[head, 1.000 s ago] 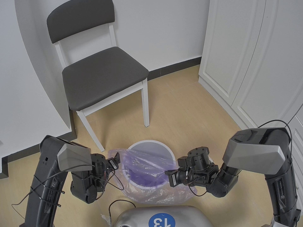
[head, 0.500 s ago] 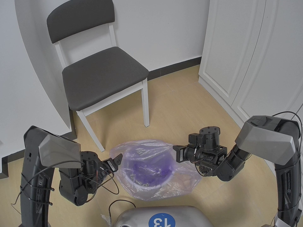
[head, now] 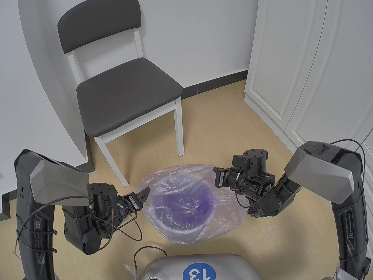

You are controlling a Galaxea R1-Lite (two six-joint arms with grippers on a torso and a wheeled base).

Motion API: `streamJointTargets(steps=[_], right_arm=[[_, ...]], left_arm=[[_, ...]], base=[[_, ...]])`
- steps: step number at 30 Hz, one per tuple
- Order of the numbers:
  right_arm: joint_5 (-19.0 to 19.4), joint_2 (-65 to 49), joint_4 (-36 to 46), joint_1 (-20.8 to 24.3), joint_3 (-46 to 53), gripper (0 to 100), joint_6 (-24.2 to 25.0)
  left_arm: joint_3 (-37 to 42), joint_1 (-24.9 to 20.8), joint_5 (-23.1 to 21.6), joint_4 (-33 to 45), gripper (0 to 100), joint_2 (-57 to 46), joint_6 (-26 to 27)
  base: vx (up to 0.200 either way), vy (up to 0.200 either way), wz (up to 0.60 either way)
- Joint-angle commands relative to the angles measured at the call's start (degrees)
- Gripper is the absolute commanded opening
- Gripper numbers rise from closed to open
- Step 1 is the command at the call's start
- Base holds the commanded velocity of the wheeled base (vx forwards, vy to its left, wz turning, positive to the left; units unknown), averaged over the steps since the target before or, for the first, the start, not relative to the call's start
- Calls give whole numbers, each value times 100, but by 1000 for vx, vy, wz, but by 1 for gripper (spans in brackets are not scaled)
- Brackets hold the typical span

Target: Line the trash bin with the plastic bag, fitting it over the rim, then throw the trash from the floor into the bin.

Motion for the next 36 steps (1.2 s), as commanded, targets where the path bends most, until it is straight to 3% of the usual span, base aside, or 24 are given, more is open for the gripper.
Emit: streamJointTargets(steps=[1, 6, 9, 19, 26, 36], right_arm=[[-159, 257, -9, -17, -386, 0, 245], [-370, 468, -35, 54, -808, 0, 667], [-642, 697, -9, 221, -1185, 0, 1176], [-642, 758, -79, 335, -1212, 0, 1361], [-660, 837, -624, 476, -1300, 0, 1827], [-774, 1039, -975, 546, -1388, 0, 1862]], left_arm=[[-23, 8, 2, -102, 100, -22, 2], [-40, -1, 2, -102, 100, 5, 2], [-58, 8, 11, -102, 100, 22, 11], [-67, -63, 19, -102, 100, 101, 20], [-67, -89, 37, -102, 100, 154, 20], [-67, -115, 37, -102, 100, 198, 20]], base=[[0, 0, 0], [0, 0, 0], [0, 0, 0], [0, 0, 0], [0, 0, 0], [0, 0, 0]])
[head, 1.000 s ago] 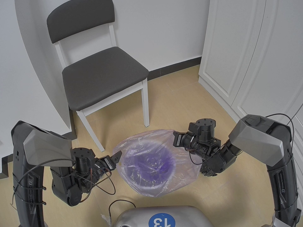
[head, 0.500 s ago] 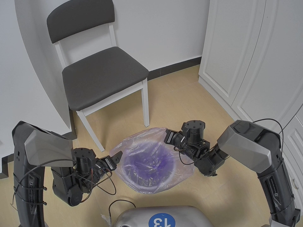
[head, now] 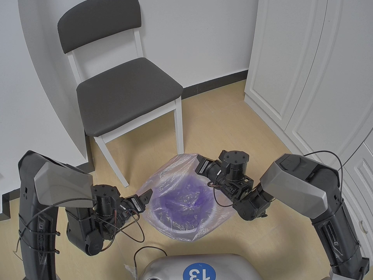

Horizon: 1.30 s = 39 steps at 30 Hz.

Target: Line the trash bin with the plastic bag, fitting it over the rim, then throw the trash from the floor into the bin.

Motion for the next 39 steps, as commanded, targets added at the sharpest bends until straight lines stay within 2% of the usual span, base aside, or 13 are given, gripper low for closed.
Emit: streamJointTargets(steps=[1, 25, 39], right_arm=[[-14, 80, -15, 42, -26, 0, 27], [-76, 80, -138, 33, -114, 0, 123], [-76, 88, -533, 24, -61, 0, 88]], left_arm=[[0, -18, 2, -102, 100, 43, -2], [9, -27, 2, -102, 100, 61, -2], [9, -27, 19, -102, 100, 105, -2]], base=[[0, 0, 0], [0, 0, 0], [0, 0, 0]])
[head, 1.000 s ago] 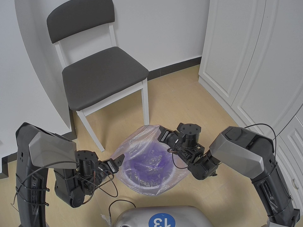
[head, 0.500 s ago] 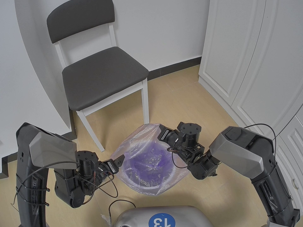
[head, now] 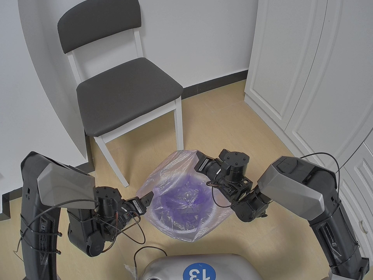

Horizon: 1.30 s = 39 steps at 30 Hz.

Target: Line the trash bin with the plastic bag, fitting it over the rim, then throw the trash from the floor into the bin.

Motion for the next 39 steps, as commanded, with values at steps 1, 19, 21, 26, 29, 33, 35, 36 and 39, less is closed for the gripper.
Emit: streamJointTargets(steps=[1, 19, 21, 26, 29, 33, 35, 36, 39], right_arm=[[1, 10, -21, -5, 16, 0, -22], [45, -395, -144, -23, 526, 100, -532], [97, -746, 14, -49, 860, 100, -892], [326, -1625, 1438, -111, 1598, 100, -1349], [379, -1933, 2651, -190, 1879, 100, -1964], [379, -1915, 3081, -295, 2169, 100, -2764], [379, -1889, 3090, -304, 2196, 100, -2843], [379, -1775, 3081, -348, 2222, 100, -3054], [379, -1669, 3081, -374, 2178, 100, -3080]], left_arm=[[-2, 4, 6, -102, 100, 17, -2], [-11, -66, 76, -102, 100, -1, 15], [-11, -128, 182, -102, 100, 17, 217], [77, -286, 243, -102, 100, -44, 666], [112, -400, 261, -102, 100, -1, 771], [183, -392, 269, -102, 100, 325, 1298], [174, -392, 313, -102, 100, 404, 1457], [121, -409, 331, -102, 100, 413, 1492], [-99, -471, 305, -102, 100, 386, 1624]], base=[[0, 0, 0], [0, 0, 0], [0, 0, 0], [0, 0, 0], [0, 0, 0], [0, 0, 0], [0, 0, 0], [0, 0, 0], [0, 0, 0]])
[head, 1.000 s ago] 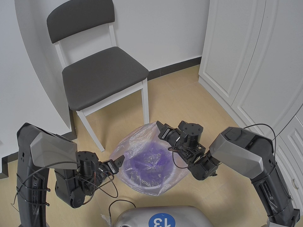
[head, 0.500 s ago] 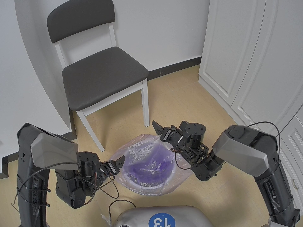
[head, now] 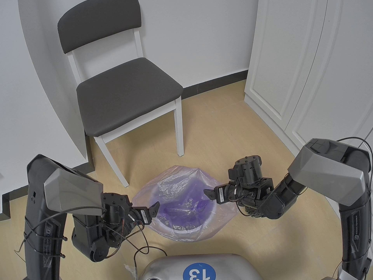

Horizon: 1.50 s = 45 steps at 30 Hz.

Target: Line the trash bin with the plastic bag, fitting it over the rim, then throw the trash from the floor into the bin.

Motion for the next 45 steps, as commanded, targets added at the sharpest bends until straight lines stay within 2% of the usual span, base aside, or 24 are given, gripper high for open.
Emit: streamJointTargets(steps=[1, 5, 7, 10, 12, 13, 19, 26, 38, 42, 45], right_arm=[[15, -1, 6, -114, 134, 100, -91], [-64, 227, -47, -105, -6, 100, -65], [-108, 438, -188, -105, -130, 100, -56], [-204, 614, -328, -123, -270, 100, -30], [-204, 614, -328, -123, -270, 100, -30], [-362, 728, -346, -149, -455, 100, 58], [-398, 895, -355, -193, -877, 100, 401], [-767, 1203, -390, -219, -1421, 100, 708], [-855, 1581, -864, -219, -1773, 100, 823], [-855, 1590, -961, -228, -1791, 100, 832], [-855, 1590, -979, -228, -1782, 100, 832]], left_arm=[[-309, -116, 0, -102, 100, 201, 330], [-792, -72, -27, -67, 100, 280, 1051], [-1249, -90, -18, 337, 100, 254, 1288], [-1812, -107, 26, 1251, 100, 140, 1297], [-1812, -107, 26, 1251, 100, 140, 1297], [-2234, -72, 43, 1796, 100, 61, 1288], [-2770, 165, 131, 2482, 100, -27, 1332], [-3209, 350, 290, 2781, 100, 25, 1332], [-3130, 657, 290, 2851, 100, 8, 1315], [-2638, 640, 210, 2710, 100, -344, 1288], [-1803, 358, -97, 2385, 100, -766, 1271]], base=[[0, 0, 0], [0, 0, 0], [0, 0, 0], [0, 0, 0], [0, 0, 0], [0, 0, 0], [0, 0, 0], [0, 0, 0], [0, 0, 0], [0, 0, 0], [0, 0, 0]])
